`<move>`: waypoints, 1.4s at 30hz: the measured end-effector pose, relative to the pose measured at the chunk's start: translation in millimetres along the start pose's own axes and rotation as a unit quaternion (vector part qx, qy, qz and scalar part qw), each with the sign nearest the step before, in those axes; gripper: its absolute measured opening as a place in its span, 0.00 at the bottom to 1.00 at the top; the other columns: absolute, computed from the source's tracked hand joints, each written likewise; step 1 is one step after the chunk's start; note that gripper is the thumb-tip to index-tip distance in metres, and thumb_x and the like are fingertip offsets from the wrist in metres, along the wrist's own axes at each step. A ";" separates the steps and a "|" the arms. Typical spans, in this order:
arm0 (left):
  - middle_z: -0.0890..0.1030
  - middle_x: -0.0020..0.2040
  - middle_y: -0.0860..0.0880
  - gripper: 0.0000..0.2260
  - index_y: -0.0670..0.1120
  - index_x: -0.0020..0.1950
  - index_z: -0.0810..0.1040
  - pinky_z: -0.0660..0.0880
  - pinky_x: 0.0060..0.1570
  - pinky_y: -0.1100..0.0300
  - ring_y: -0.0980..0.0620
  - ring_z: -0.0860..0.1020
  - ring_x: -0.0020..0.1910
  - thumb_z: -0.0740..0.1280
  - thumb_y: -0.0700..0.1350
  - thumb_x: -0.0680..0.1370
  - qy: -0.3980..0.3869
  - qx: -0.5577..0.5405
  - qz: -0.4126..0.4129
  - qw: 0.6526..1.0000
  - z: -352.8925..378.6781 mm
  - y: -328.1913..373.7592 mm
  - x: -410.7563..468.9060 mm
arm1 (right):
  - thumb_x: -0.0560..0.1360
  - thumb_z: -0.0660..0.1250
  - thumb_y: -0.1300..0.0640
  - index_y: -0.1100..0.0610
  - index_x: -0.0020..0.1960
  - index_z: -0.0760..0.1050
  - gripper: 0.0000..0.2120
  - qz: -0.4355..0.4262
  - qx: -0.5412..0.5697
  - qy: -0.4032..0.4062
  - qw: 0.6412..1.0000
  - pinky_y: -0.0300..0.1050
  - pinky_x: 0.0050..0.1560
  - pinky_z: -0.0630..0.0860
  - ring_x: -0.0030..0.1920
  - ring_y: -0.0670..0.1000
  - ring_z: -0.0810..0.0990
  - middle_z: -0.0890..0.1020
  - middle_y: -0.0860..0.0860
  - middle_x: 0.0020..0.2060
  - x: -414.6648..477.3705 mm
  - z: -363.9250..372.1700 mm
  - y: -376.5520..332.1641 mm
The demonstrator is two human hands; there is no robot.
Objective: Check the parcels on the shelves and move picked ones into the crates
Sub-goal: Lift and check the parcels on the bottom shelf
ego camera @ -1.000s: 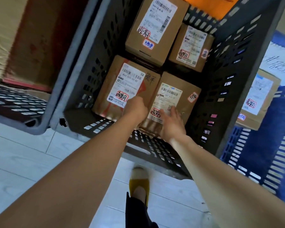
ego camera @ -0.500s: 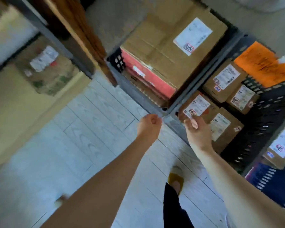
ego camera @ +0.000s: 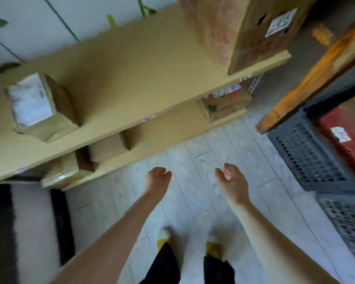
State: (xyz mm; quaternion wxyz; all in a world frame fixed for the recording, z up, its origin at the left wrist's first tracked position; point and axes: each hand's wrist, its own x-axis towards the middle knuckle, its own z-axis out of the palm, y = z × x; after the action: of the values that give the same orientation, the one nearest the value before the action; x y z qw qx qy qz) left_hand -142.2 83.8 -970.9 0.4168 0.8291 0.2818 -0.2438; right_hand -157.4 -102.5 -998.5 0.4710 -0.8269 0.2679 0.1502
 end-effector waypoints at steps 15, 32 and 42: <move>0.74 0.64 0.38 0.23 0.38 0.68 0.67 0.70 0.54 0.55 0.40 0.73 0.61 0.62 0.49 0.78 0.247 -0.008 -0.042 0.968 -109.5 -215.5 221.7 | 0.77 0.62 0.55 0.64 0.62 0.71 0.18 -0.162 -0.004 -0.143 0.976 0.38 0.54 0.67 0.61 0.54 0.75 0.77 0.58 0.60 100.8 324.1 -20.8; 0.76 0.57 0.38 0.21 0.37 0.59 0.73 0.73 0.57 0.50 0.40 0.75 0.55 0.61 0.53 0.77 0.400 -0.189 0.048 0.896 -105.6 -283.2 359.9 | 0.79 0.56 0.59 0.59 0.70 0.65 0.19 -0.359 -0.028 -0.132 0.923 0.35 0.58 0.62 0.66 0.54 0.70 0.73 0.56 0.66 182.0 467.5 -43.1; 0.76 0.55 0.52 0.18 0.55 0.56 0.70 0.77 0.51 0.56 0.55 0.76 0.53 0.69 0.58 0.70 0.297 -0.440 0.201 0.823 -70.7 -259.8 298.1 | 0.79 0.56 0.59 0.49 0.72 0.62 0.21 -0.245 0.027 -0.224 0.943 0.48 0.70 0.62 0.71 0.50 0.62 0.62 0.50 0.73 175.5 402.3 -15.1</move>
State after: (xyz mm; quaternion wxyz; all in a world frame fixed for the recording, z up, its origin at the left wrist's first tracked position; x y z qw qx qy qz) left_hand -89.1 349.4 -1267.5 0.6729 0.6284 0.2968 0.2534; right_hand -4.5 196.6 -1281.4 0.5628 -0.7993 -0.0509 0.2044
